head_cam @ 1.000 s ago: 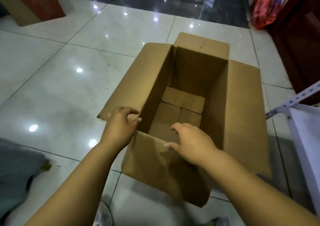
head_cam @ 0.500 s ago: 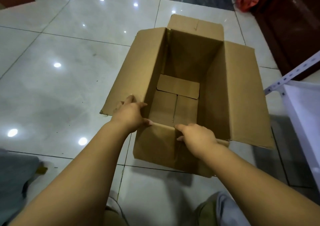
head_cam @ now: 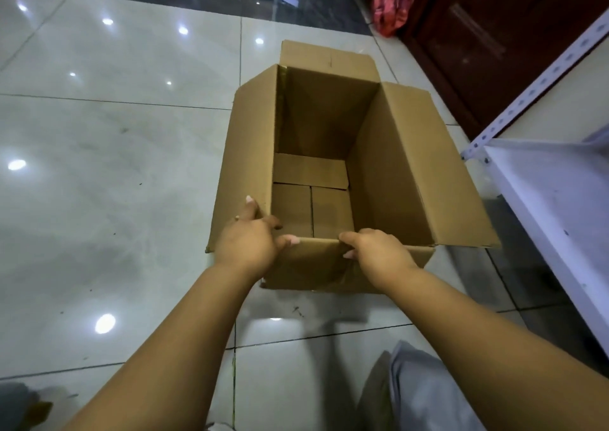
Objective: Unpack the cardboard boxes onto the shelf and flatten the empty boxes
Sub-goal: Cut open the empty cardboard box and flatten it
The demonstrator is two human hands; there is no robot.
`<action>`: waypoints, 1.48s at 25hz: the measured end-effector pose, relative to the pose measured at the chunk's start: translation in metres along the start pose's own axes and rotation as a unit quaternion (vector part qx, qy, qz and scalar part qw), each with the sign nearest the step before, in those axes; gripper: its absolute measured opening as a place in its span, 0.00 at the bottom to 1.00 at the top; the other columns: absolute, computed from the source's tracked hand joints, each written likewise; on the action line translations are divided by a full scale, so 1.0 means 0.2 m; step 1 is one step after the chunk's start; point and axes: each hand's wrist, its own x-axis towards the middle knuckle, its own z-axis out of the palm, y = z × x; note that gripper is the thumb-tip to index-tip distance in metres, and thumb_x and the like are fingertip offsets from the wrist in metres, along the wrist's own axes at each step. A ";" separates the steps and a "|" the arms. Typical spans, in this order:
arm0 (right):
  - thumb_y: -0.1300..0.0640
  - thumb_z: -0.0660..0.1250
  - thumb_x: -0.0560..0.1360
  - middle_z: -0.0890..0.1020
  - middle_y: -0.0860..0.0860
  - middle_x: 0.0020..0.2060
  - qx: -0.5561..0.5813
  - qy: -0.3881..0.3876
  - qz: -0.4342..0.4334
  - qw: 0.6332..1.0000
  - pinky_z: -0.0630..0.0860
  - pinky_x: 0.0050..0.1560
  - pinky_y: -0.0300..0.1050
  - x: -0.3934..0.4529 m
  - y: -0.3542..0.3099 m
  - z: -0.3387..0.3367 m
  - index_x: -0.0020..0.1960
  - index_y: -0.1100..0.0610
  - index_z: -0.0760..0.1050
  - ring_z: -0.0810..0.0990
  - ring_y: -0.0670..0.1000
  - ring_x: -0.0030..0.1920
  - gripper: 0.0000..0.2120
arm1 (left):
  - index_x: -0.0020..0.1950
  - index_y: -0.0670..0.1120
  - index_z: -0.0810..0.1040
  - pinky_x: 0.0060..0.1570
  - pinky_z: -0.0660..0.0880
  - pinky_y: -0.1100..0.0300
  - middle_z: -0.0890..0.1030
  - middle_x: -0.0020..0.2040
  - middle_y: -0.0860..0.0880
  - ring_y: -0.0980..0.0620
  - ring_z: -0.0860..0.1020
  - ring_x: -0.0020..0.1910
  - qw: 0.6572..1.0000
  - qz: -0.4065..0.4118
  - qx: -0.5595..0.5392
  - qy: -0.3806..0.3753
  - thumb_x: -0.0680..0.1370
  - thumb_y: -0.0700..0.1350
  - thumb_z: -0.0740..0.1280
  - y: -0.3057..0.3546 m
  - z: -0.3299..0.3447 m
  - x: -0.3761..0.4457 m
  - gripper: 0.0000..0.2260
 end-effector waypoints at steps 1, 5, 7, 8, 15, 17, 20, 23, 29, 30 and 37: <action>0.61 0.60 0.79 0.75 0.52 0.57 0.004 0.003 0.003 1.000 0.70 0.65 0.57 0.01 0.00 0.00 0.69 0.47 0.67 0.75 0.55 0.58 0.20 | 0.64 0.56 0.74 0.65 0.69 0.49 0.53 0.78 0.47 0.40 0.65 0.71 1.000 0.009 0.010 0.005 0.76 0.65 0.58 -0.01 0.00 0.02 0.22; 0.61 0.61 0.79 0.76 0.50 0.53 -0.001 0.040 0.010 0.999 0.68 0.65 0.58 0.09 0.04 -0.01 0.65 0.46 0.70 0.75 0.55 0.57 0.18 | 0.61 0.56 0.73 0.67 0.66 0.47 0.49 0.79 0.49 0.39 0.59 0.74 1.000 0.018 0.005 0.022 0.77 0.66 0.55 0.00 0.03 0.08 0.21; 0.62 0.61 0.79 0.76 0.50 0.54 -0.011 0.055 0.021 0.998 0.66 0.66 0.58 0.14 0.06 -0.02 0.65 0.45 0.69 0.75 0.56 0.57 0.18 | 0.57 0.56 0.73 0.66 0.67 0.46 0.49 0.79 0.49 0.39 0.58 0.75 0.998 0.034 -0.036 0.040 0.76 0.66 0.55 0.00 0.06 0.14 0.19; 0.62 0.60 0.79 0.76 0.51 0.55 -0.018 0.061 0.027 0.998 0.65 0.66 0.59 0.17 0.08 -0.02 0.65 0.45 0.68 0.74 0.56 0.57 0.18 | 0.55 0.56 0.73 0.66 0.68 0.45 0.50 0.79 0.49 0.40 0.57 0.75 0.996 0.043 -0.059 0.044 0.74 0.67 0.55 0.00 0.07 0.17 0.19; 0.64 0.63 0.77 0.76 0.50 0.58 -0.029 0.080 0.033 0.996 0.64 0.66 0.57 0.25 0.11 -0.06 0.66 0.46 0.67 0.73 0.56 0.60 0.22 | 0.48 0.58 0.64 0.63 0.72 0.44 0.46 0.79 0.51 0.40 0.59 0.75 0.994 0.055 -0.091 0.028 0.72 0.61 0.68 0.01 0.11 0.31 0.15; 0.64 0.63 0.77 0.77 0.50 0.57 -0.018 0.086 0.021 0.996 0.64 0.65 0.58 0.27 0.13 -0.07 0.65 0.46 0.67 0.73 0.56 0.60 0.21 | 0.46 0.56 0.66 0.64 0.71 0.44 0.48 0.79 0.51 0.39 0.59 0.75 0.994 0.042 -0.095 0.042 0.73 0.57 0.69 0.03 0.10 0.33 0.13; 0.64 0.63 0.77 0.77 0.51 0.55 0.005 0.105 0.006 0.994 0.65 0.65 0.59 0.26 0.14 -0.05 0.64 0.47 0.69 0.74 0.56 0.58 0.20 | 0.44 0.54 0.66 0.63 0.72 0.46 0.50 0.79 0.49 0.37 0.63 0.73 0.995 0.028 -0.077 0.058 0.74 0.54 0.69 0.06 0.10 0.33 0.12; 0.64 0.63 0.76 0.77 0.51 0.55 0.021 0.113 -0.013 0.993 0.65 0.66 0.61 0.21 0.11 -0.04 0.63 0.49 0.71 0.74 0.57 0.57 0.19 | 0.41 0.54 0.65 0.61 0.72 0.45 0.52 0.79 0.48 0.36 0.66 0.70 0.996 0.005 -0.063 0.065 0.74 0.54 0.70 0.06 0.07 0.24 0.14; 0.64 0.60 0.79 0.79 0.51 0.53 0.128 0.133 -0.097 0.978 0.71 0.60 0.55 0.16 -0.01 -0.02 0.62 0.52 0.74 0.77 0.55 0.56 0.15 | 0.49 0.51 0.70 0.64 0.69 0.39 0.53 0.79 0.48 0.36 0.60 0.74 0.988 -0.020 0.026 0.151 0.74 0.54 0.70 0.01 -0.13 0.01 0.12; 0.64 0.61 0.79 0.79 0.52 0.52 0.158 0.139 -0.109 0.972 0.73 0.59 0.53 0.16 -0.04 -0.02 0.62 0.52 0.74 0.77 0.55 0.55 0.14 | 0.51 0.50 0.73 0.65 0.66 0.38 0.54 0.78 0.47 0.36 0.59 0.74 0.984 -0.019 0.045 0.169 0.74 0.54 0.70 0.00 -0.17 -0.02 0.12; 0.56 0.64 0.79 0.80 0.46 0.47 0.314 0.059 -0.152 0.935 0.75 0.50 0.40 0.12 -0.12 0.06 0.56 0.51 0.77 0.77 0.46 0.50 0.07 | 0.48 0.48 0.79 0.60 0.63 0.29 0.67 0.72 0.36 0.26 0.63 0.67 0.954 0.039 0.187 0.230 0.65 0.48 0.79 -0.04 -0.28 -0.22 0.16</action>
